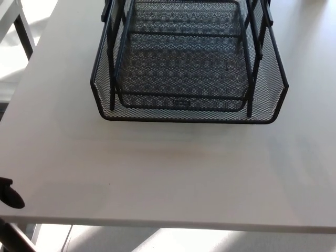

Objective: The robot uses its right hand to grab the drawer kept on the middle of the desk and pull it out towards the robot

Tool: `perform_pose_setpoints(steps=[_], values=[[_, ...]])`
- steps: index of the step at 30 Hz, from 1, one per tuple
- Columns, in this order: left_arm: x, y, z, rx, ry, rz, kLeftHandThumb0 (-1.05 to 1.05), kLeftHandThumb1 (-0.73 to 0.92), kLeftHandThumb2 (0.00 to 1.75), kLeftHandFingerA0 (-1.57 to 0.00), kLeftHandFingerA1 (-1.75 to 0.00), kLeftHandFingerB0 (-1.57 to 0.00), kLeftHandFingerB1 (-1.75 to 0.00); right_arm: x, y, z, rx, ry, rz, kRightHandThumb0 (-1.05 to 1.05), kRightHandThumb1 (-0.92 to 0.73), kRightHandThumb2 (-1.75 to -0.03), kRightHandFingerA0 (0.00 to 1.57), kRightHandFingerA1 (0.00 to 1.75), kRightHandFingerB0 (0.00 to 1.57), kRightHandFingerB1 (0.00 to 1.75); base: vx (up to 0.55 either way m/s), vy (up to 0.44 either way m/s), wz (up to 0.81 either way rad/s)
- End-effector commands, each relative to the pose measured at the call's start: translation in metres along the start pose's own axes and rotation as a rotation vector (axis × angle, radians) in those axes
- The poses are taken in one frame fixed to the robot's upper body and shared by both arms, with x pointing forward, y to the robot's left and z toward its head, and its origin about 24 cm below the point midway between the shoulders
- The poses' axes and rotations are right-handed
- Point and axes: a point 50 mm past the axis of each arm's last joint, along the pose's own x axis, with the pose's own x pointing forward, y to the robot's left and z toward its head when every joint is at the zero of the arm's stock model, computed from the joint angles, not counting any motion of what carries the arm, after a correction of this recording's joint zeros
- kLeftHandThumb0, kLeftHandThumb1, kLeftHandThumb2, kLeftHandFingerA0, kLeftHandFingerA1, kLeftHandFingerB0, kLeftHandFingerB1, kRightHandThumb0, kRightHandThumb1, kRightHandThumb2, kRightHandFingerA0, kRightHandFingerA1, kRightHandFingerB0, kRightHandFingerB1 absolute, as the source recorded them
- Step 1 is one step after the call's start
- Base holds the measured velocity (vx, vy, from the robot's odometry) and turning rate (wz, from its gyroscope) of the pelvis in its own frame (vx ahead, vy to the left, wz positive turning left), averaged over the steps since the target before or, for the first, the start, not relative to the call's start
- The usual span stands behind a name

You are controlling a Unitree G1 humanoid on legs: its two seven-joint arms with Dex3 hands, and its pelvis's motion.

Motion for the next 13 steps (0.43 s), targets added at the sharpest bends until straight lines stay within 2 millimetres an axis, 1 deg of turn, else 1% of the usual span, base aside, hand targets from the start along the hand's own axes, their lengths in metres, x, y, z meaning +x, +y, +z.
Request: perform_pose_setpoints(steps=[1,2,3,4,5,6,7,8,9,10,11,12,13], values=[[-0.003,-0.001,-0.002,0.011,-0.006,0.006,-0.27,0.56,0.57,-0.79,-0.89,-0.81,-0.61,-0.026,0.013,-0.056,-0.114,0.183,-0.097,-0.57,-0.54,-0.58,0.08,0.30,0.15,0.31,0.00,0.000,0.00],[-0.003,-0.001,-0.002,0.010,-0.008,0.005,-0.26,0.56,0.57,-0.79,-0.88,-0.81,-0.61,-0.031,0.018,-0.065,-0.142,0.228,-0.053,-0.61,-0.42,-0.74,0.06,0.34,0.10,0.39,0.00,0.000,0.00],[-0.004,-0.001,-0.002,0.010,-0.009,0.005,-0.26,0.56,0.57,-0.79,-0.88,-0.81,-0.61,-0.033,0.020,-0.069,-0.154,0.248,-0.034,-0.61,-0.42,-0.74,0.06,0.34,0.10,0.39,0.00,0.000,0.00],[-0.004,-0.001,-0.002,0.015,-0.006,0.000,-0.27,0.57,0.57,-0.77,-0.89,-0.79,-0.61,-0.035,0.021,-0.071,-0.156,0.256,-0.035,-0.61,-0.42,-0.72,0.05,0.42,0.17,0.40,0.00,0.000,0.00],[-0.004,-0.001,-0.002,0.021,-0.002,-0.008,-0.26,0.57,0.57,-0.77,-0.86,-0.80,-0.60,-0.040,0.025,-0.075,-0.159,0.285,-0.021,-0.59,-0.41,-0.70,0.09,0.42,0.19,0.40,0.00,0.000,0.00],[-0.004,-0.001,-0.002,0.017,-0.004,-0.008,-0.26,0.57,0.57,-0.77,-0.86,-0.80,-0.60,-0.044,0.029,-0.079,-0.160,0.308,-0.002,-0.59,-0.41,-0.70,0.09,0.42,0.19,0.40,0.00,0.000,0.00],[-0.004,-0.001,-0.003,0.012,-0.003,-0.002,-0.26,0.57,0.57,-0.78,-0.86,-0.81,-0.60,-0.049,0.033,-0.082,-0.139,0.326,0.013,-0.56,-0.42,-0.68,0.10,0.43,0.15,0.38,0.00,0.000,0.00],[-0.004,-0.001,-0.003,0.012,-0.003,-0.002,-0.26,0.57,0.57,-0.78,-0.86,-0.81,-0.60,-0.049,0.033,-0.082,-0.139,0.326,0.012,-0.56,-0.42,-0.68,0.10,0.43,0.15,0.38,0.00,0.000,0.00],[-0.003,-0.002,-0.003,0.010,-0.003,0.005,-0.27,0.56,0.57,-0.80,-0.88,-0.81,-0.61,-0.057,0.039,-0.084,-0.113,0.363,0.046,-0.48,-0.51,-0.56,0.14,0.37,0.17,0.30,0.00,0.000,0.00],[-0.003,-0.002,-0.003,0.009,-0.003,0.006,-0.27,0.56,0.57,-0.80,-0.88,-0.81,-0.61,-0.058,0.040,-0.085,-0.110,0.366,0.048,-0.48,-0.51,-0.56,0.14,0.37,0.17,0.30,0.00,0.000,0.00],[-0.003,-0.002,-0.003,0.011,-0.003,0.005,-0.27,0.56,0.57,-0.79,-0.90,-0.81,-0.61,-0.061,0.044,-0.086,-0.101,0.394,0.081,-0.54,-0.43,-0.72,0.15,0.45,0.10,0.39,0.00,0.000,0.00],[-0.004,-0.002,-0.003,0.012,-0.001,0.002,-0.27,0.56,0.57,-0.79,-0.90,-0.80,-0.61,-0.068,0.050,-0.088,-0.098,0.445,0.135,-0.57,-0.45,-0.73,0.23,0.46,0.15,0.40,0.00,0.000,0.00],[-0.004,-0.002,-0.003,0.012,-0.001,0.002,-0.27,0.56,0.57,-0.79,-0.90,-0.80,-0.61,-0.068,0.050,-0.088,-0.098,0.445,0.135,-0.57,-0.45,-0.73,0.23,0.46,0.15,0.40,0.00,0.000,0.00]])
